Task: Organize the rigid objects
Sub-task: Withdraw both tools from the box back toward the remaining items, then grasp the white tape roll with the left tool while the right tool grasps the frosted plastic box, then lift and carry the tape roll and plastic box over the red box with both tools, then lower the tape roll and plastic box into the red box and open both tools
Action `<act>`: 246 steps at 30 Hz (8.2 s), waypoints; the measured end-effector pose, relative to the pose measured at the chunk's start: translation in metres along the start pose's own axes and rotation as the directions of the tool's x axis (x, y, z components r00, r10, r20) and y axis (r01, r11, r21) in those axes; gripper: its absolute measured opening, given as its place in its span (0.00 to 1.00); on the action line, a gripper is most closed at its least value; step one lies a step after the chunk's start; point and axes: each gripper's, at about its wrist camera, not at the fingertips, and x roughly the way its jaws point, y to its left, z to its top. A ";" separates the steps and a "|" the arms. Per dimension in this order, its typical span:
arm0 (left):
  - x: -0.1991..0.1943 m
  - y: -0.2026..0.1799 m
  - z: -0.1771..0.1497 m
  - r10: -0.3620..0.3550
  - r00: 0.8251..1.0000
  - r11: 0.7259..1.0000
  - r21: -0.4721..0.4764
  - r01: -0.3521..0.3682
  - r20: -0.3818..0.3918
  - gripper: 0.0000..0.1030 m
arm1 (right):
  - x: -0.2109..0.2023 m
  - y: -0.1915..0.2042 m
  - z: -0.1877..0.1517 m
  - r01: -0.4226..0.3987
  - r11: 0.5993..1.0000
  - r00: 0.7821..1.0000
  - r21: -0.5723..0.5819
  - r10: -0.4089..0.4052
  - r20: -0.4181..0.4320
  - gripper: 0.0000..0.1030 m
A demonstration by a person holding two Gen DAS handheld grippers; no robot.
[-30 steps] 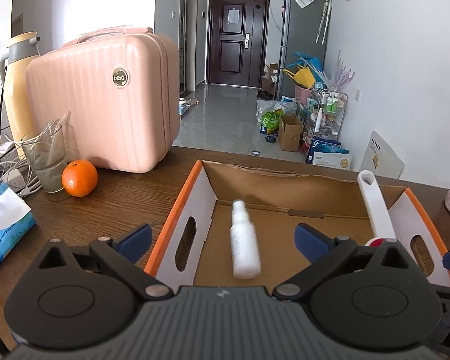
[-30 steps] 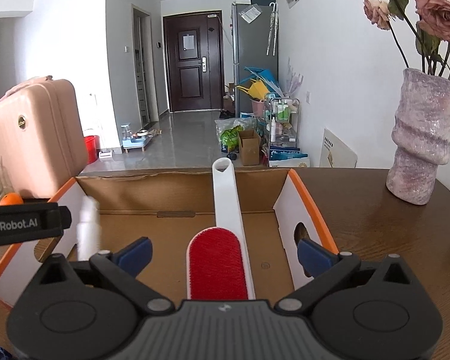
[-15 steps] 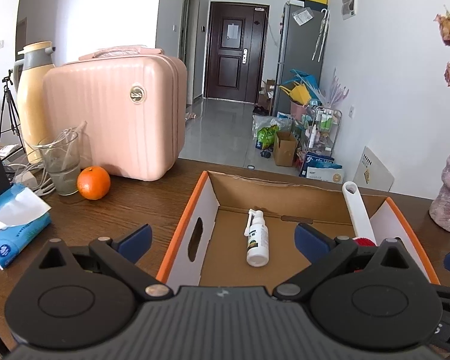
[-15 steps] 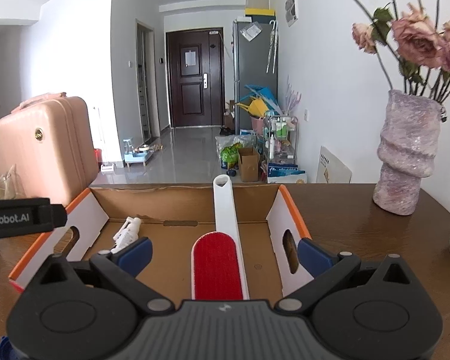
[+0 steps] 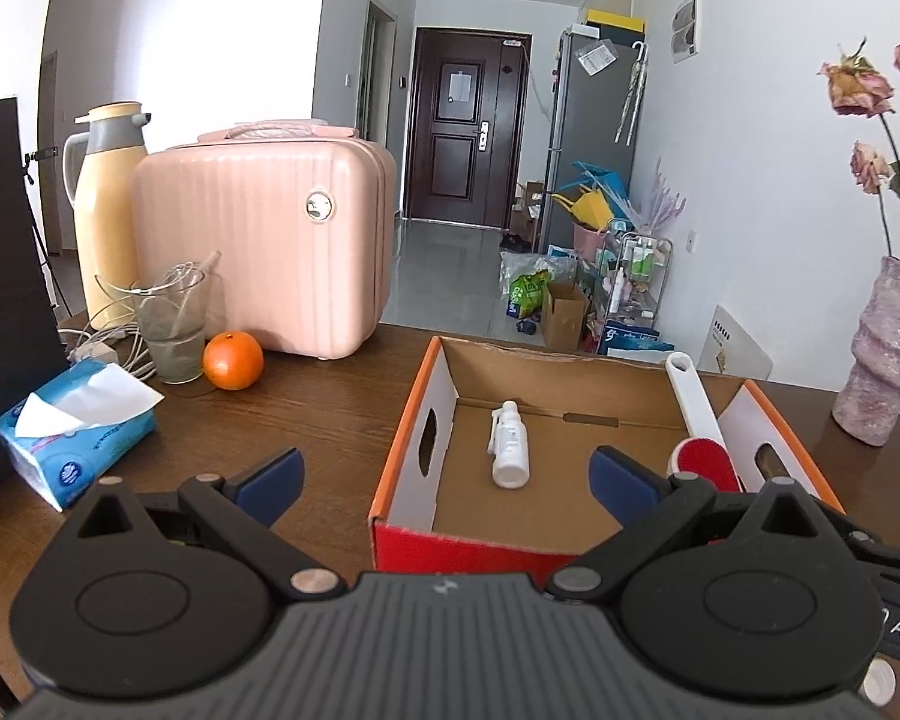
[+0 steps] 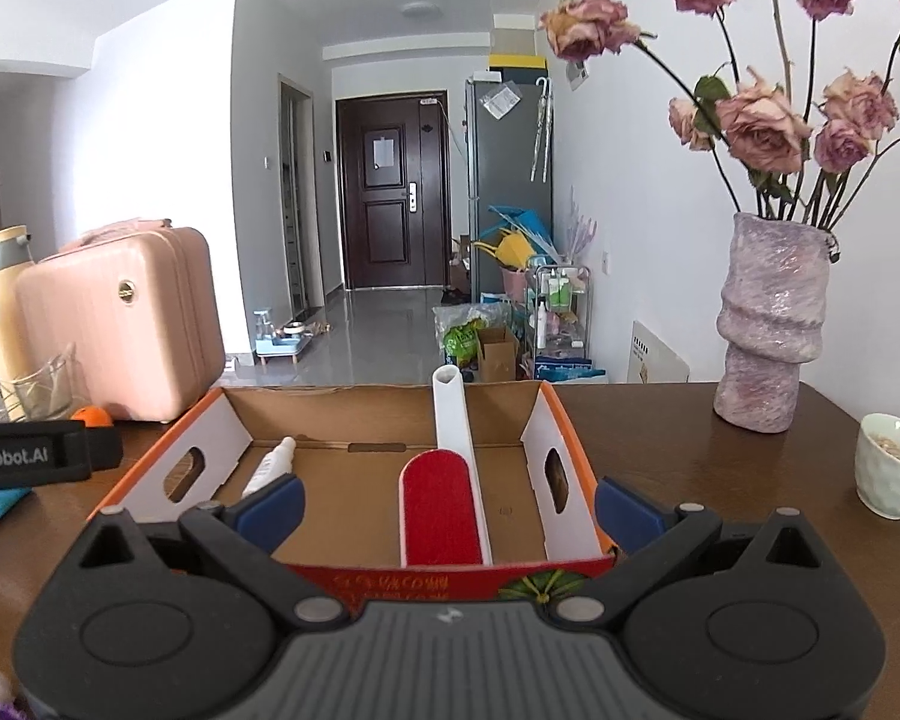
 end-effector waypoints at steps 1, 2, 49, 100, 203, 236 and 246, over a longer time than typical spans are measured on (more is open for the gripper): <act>-0.006 0.001 -0.002 -0.003 1.000 1.000 0.001 0.003 0.004 1.00 | -0.005 0.001 -0.002 -0.002 1.000 1.000 -0.001 0.002 0.004 1.00; -0.012 0.002 -0.004 -0.008 1.000 1.000 0.004 0.008 0.009 1.00 | -0.010 0.002 -0.003 -0.005 1.000 1.000 -0.005 0.005 0.007 1.00; -0.100 0.075 -0.104 -0.061 0.997 0.992 0.106 0.066 -0.054 1.00 | -0.124 0.005 -0.107 -0.055 0.996 0.996 -0.066 0.049 -0.079 1.00; -0.033 0.142 -0.103 0.030 0.986 0.996 0.085 -0.016 -0.165 1.00 | 0.031 0.099 -0.088 -0.374 0.907 0.898 -0.191 0.304 -0.317 0.90; -0.048 0.113 -0.087 0.026 0.992 0.999 -0.019 -0.028 -0.120 0.46 | -0.075 0.039 -0.080 -0.136 0.990 0.990 -0.046 0.138 0.031 0.80; -0.012 0.011 -0.001 -0.088 0.996 0.996 0.011 0.088 0.012 0.46 | -0.026 0.028 -0.016 -0.091 0.995 0.990 -0.028 0.094 0.105 0.80; 0.017 -0.012 0.014 -0.092 0.996 0.996 0.015 0.092 0.012 0.46 | 0.007 0.025 0.000 -0.073 0.997 0.992 -0.022 0.075 0.099 0.80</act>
